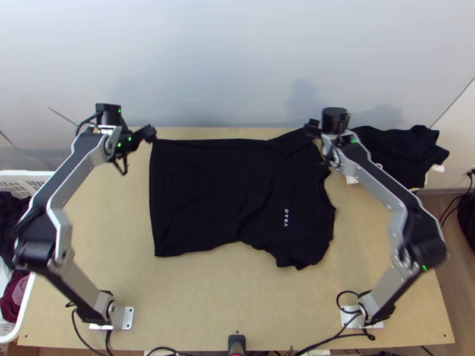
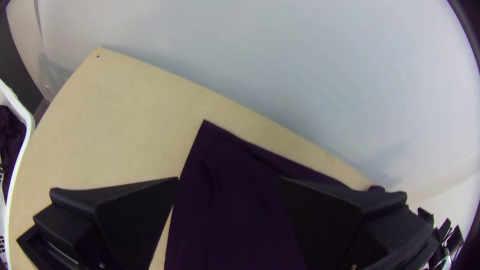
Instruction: Fold the t-shirt
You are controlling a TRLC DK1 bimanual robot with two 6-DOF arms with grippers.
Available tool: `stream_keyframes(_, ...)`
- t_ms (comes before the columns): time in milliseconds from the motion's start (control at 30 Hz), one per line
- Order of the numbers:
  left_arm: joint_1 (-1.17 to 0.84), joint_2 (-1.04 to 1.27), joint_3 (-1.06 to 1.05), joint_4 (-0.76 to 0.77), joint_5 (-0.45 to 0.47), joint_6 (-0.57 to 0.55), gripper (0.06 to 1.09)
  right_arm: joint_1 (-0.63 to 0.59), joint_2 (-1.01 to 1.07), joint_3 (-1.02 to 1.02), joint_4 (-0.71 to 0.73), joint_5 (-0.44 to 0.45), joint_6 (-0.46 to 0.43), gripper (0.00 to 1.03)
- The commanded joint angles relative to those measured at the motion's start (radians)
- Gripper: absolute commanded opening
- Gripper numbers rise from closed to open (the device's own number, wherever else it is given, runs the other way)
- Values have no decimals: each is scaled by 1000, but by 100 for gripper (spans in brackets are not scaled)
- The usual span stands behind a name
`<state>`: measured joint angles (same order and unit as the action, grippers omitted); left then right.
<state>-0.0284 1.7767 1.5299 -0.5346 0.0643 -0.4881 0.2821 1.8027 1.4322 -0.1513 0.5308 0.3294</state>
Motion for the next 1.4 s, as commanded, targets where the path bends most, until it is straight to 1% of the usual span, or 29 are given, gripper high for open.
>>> stream_keyframes(0, -31, -306, -232, -199, 31, 92, 103, -1, -256, -173, -96, 0, 3, 99)
stream_keyframes(100, -31, -413, -313, -301, 31, 100, 103, -15, -353, -268, -97, 0, -18, 99)
stream_keyframes(167, -34, -482, -355, -340, 31, 108, 103, -27, -419, -317, -114, -2, -18, 99)
stream_keyframes(333, -114, -596, -424, -447, 31, 105, 102, -9, -566, -404, -222, -17, -16, 99)
stream_keyframes(567, -235, -692, -591, -484, -1, 83, 102, 58, -718, -497, -383, -78, -9, 99)
stream_keyframes(700, -269, -717, -679, -459, -11, 77, 102, 77, -778, -541, -468, -135, 14, 99)
stream_keyframes(833, -327, -720, -772, -390, -66, 75, 102, 95, -815, -570, -542, -175, 34, 99)
stream_keyframes(900, -352, -718, -809, -346, -93, 75, 101, 97, -826, -579, -571, -210, 42, 99)
stream_keyframes(933, -357, -717, -821, -323, -96, 75, 98, 103, -827, -578, -584, -229, 45, 99)
stream_keyframes(1067, -366, -698, -849, -252, -103, 75, 94, 123, -827, -576, -628, -325, 66, 99)
stream_keyframes(1167, -396, -680, -863, -228, -104, 75, 94, 135, -822, -581, -633, -338, 72, 99)
stream_keyframes(1267, -432, -668, -879, -211, -104, 66, 88, 135, -810, -585, -633, -338, 72, 99)
stream_keyframes(1367, -459, -649, -898, -185, -104, 48, 88, 144, -804, -592, -637, -338, 72, 99)
